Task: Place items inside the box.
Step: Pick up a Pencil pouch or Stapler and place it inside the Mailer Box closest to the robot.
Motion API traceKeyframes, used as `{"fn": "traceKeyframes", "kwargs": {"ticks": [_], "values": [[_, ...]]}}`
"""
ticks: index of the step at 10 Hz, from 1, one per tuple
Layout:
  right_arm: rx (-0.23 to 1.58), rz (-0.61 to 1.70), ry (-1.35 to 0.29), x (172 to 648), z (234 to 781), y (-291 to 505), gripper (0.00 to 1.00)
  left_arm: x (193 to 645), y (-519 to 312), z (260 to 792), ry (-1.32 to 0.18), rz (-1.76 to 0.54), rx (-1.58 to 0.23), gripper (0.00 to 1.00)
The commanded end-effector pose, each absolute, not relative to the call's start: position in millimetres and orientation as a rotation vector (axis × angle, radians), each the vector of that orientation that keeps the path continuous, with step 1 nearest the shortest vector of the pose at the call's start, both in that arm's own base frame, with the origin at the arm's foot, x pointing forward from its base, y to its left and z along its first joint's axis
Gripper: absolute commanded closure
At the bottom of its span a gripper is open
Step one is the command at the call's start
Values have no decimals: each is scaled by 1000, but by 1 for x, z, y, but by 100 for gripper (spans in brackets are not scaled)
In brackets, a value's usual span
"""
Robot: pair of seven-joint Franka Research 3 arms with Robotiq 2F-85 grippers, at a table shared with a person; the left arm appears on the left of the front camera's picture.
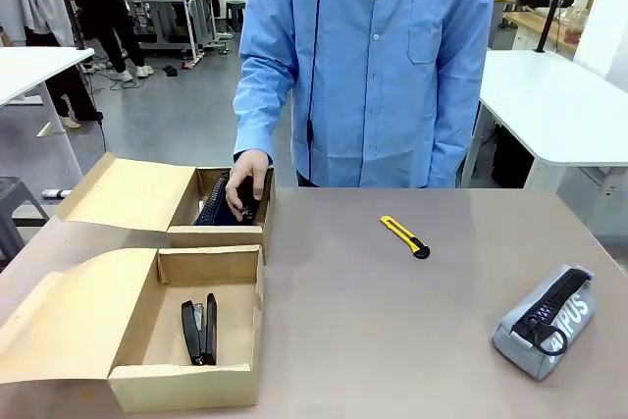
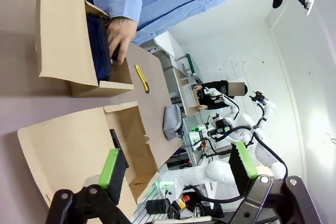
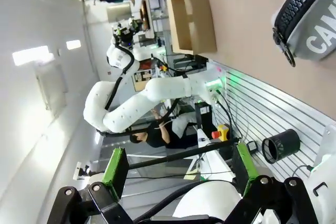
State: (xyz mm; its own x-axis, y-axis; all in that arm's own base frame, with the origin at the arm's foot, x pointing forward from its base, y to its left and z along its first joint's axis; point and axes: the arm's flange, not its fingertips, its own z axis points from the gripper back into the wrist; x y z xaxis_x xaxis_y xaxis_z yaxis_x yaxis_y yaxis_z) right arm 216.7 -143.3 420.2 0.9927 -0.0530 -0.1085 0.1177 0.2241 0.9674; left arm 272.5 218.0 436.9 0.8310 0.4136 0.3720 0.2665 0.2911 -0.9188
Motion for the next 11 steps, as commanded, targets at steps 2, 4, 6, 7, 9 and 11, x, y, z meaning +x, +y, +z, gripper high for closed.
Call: {"fn": "traceKeyframes", "kwargs": {"ticks": [2,4,6,7,9,11], "values": [[1355,-115,54,216,424,-143,0,272,217,438,-646,91,-1303,0],[1355,-115,54,216,424,-143,0,272,217,438,-646,91,-1303,0],[1339,-117,57,217,420,-143,0,272,217,438,-646,91,-1303,0],[1203,275,150,239,429,-117,0,272,217,438,-646,91,-1303,0],[788,968,262,288,430,-63,0,272,217,438,-646,91,-1303,0],[518,1368,363,296,418,-30,0,272,217,438,-646,91,-1303,0]]}}
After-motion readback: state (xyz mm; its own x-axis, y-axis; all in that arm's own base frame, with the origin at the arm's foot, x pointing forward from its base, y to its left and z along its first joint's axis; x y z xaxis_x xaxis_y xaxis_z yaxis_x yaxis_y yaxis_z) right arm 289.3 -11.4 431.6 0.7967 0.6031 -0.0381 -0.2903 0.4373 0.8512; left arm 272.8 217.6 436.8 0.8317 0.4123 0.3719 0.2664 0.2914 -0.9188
